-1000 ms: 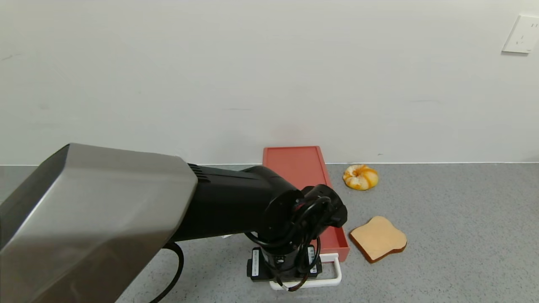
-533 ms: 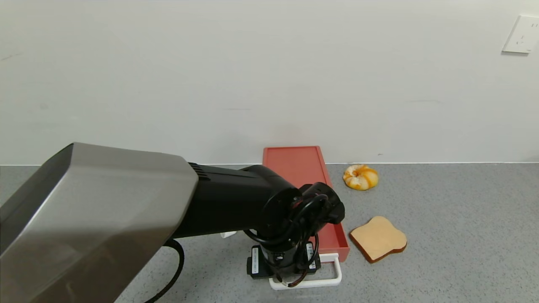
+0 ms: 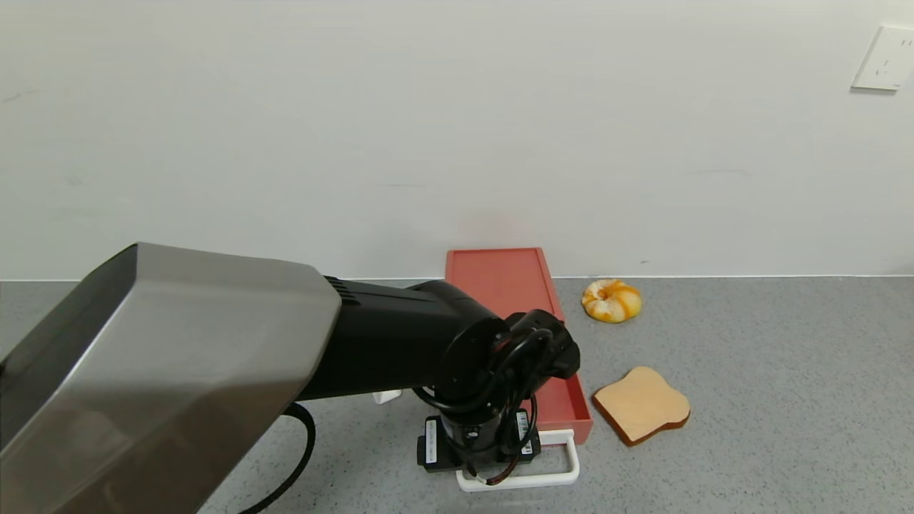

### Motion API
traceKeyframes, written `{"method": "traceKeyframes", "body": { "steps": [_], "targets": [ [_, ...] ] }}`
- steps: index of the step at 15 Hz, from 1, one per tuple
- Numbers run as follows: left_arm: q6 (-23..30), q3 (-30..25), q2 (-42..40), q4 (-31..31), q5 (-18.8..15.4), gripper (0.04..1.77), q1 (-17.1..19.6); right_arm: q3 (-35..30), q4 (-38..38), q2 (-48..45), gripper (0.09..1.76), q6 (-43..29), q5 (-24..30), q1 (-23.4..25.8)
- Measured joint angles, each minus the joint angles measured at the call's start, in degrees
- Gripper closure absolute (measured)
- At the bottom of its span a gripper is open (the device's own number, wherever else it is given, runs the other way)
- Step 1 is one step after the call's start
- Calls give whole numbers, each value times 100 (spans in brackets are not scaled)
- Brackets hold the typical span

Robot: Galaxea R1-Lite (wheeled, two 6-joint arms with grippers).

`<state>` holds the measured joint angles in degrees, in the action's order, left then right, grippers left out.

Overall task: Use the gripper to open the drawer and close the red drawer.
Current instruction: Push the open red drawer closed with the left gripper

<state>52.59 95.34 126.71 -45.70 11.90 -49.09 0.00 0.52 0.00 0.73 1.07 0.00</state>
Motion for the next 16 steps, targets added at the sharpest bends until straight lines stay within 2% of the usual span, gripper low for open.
{"method": "traceKeyframes", "body": {
  "steps": [16],
  "targets": [
    [-229,289,138,130,-20,9,177,0,0,0,10,-5,2,0]
  ]
}}
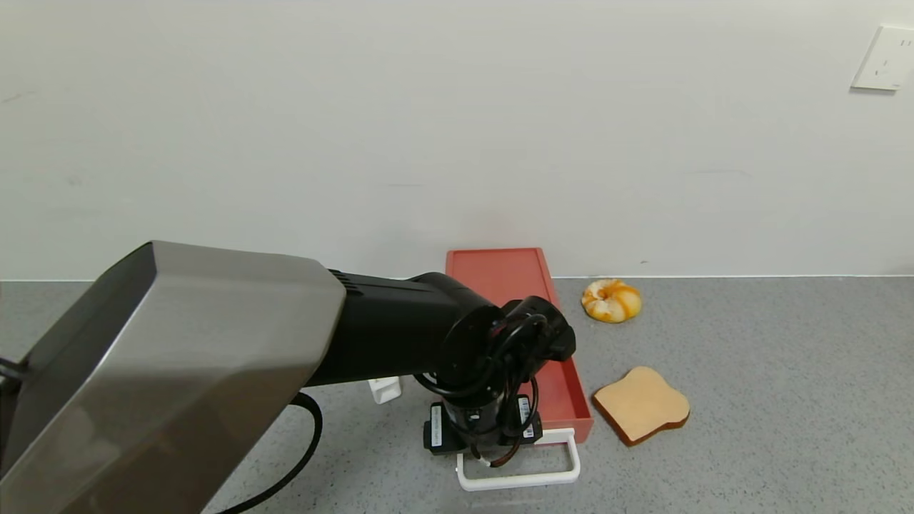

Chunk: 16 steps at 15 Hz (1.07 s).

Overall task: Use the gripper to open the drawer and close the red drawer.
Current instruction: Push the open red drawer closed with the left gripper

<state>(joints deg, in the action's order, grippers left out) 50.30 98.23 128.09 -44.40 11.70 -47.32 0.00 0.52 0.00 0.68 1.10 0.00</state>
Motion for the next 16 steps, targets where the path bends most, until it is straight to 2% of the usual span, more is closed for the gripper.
{"method": "traceKeyframes", "body": {
  "steps": [16],
  "targets": [
    [-375,336,140,7,54,9,308,0,0,0,10,-2,-2,0]
  ]
}}
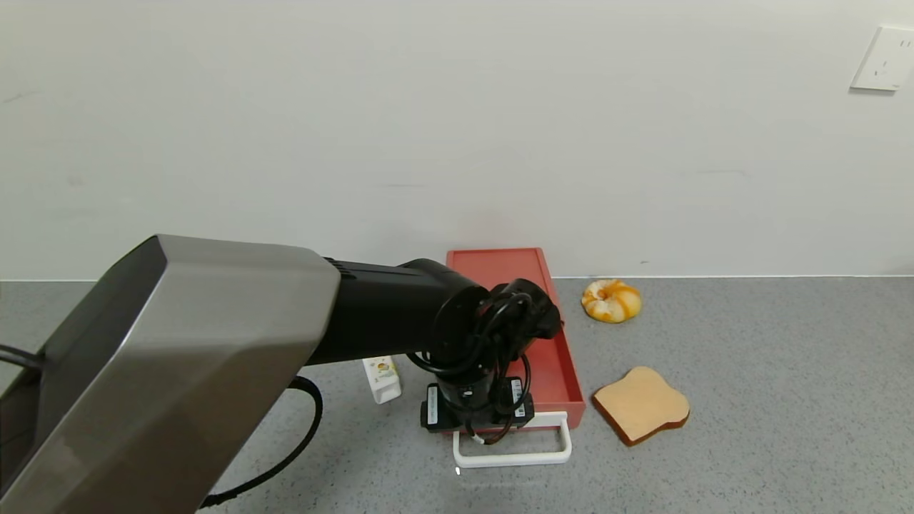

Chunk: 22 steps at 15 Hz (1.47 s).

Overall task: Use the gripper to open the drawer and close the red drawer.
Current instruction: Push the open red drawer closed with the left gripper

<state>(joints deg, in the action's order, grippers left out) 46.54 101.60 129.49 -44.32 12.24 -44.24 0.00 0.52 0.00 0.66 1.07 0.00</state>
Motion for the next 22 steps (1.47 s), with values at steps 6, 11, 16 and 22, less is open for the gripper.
{"method": "traceKeyframes", "body": {
  "steps": [6,11,16,22],
  "targets": [
    [-201,234,96,12,121,9,91,0,0,0,10,2,0,0],
    [-374,499,223,-11,118,9,179,0,-1,0,10,0,2,0],
    [-499,656,315,1,140,9,245,0,2,0,10,-2,0,0],
    [-757,848,372,89,173,9,339,0,0,0,10,2,2,0]
  ]
}}
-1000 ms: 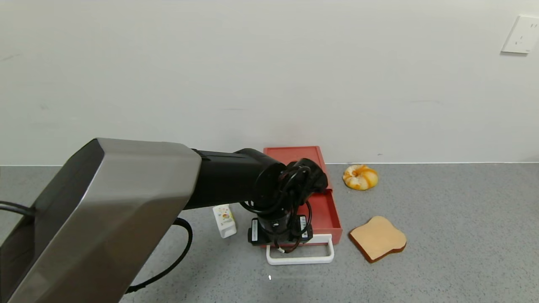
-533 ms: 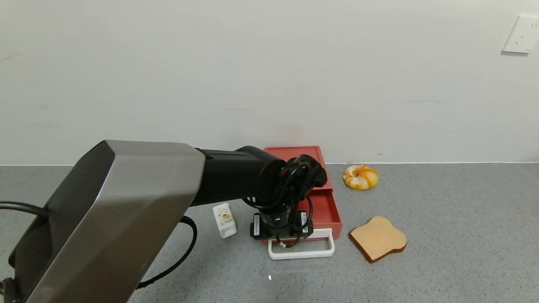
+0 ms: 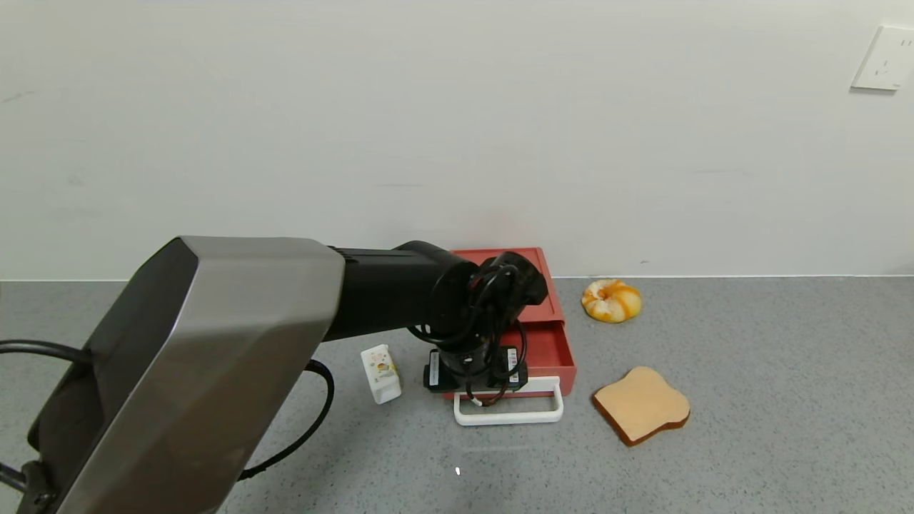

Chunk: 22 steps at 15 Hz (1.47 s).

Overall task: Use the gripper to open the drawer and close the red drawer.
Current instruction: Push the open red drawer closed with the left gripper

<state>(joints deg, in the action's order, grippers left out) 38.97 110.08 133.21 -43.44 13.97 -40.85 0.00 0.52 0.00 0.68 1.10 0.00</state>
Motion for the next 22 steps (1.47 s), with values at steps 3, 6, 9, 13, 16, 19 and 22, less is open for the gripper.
{"method": "traceKeyframes", "body": {
  "steps": [3,6,9,13,16,19,22],
  "targets": [
    [-98,130,72,11,13,9,54,0,0,0,10,0,0,0],
    [-188,233,139,16,9,9,102,0,0,0,10,0,0,0],
    [-330,273,177,293,11,9,158,0,-1,0,10,0,-2,0],
    [-485,277,235,480,11,9,224,0,0,0,10,-2,-2,0],
    [-573,277,249,534,11,9,262,0,0,0,10,0,-2,0],
    [-656,277,254,675,16,9,295,0,0,0,10,-2,-2,0],
    [-769,282,262,840,17,9,332,0,0,0,10,-2,-2,0]
  ]
}}
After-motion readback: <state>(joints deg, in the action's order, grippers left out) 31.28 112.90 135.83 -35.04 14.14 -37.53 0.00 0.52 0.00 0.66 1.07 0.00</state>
